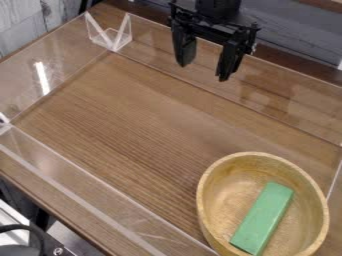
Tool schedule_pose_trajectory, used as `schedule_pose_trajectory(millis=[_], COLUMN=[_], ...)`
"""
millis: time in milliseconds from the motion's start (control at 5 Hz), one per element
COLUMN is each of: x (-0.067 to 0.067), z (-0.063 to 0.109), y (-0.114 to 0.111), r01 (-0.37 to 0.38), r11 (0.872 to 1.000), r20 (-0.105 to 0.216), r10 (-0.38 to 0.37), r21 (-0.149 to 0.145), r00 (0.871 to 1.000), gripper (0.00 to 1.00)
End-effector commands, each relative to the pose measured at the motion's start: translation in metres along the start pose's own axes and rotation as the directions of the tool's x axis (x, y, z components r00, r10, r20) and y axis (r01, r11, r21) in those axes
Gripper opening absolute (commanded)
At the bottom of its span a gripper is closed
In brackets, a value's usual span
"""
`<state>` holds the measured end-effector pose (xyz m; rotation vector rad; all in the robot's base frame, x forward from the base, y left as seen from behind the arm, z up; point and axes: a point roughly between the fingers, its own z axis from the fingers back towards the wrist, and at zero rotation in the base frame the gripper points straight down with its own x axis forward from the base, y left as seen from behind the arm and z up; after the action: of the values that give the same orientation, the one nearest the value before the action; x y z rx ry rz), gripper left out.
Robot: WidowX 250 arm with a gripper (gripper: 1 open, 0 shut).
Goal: Remove the green block from inside the brown bowl and put it on the table
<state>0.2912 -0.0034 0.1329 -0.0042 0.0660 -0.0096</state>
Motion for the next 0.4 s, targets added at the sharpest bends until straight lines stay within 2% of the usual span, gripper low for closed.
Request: schedule_pose_trajectory(millis=[0, 200], x=[-0.009, -0.028], z=[-0.008, -0.025], y=[-0.024, -0.066], r01=[0.041, 0.099], r11=[0.999, 0.995], r20=[-0.016, -0.045], r10=[-0.041, -0.1], r21=[-0.006, -0.016], r00=[0.999, 0.994], gripper=[1.0, 1.0])
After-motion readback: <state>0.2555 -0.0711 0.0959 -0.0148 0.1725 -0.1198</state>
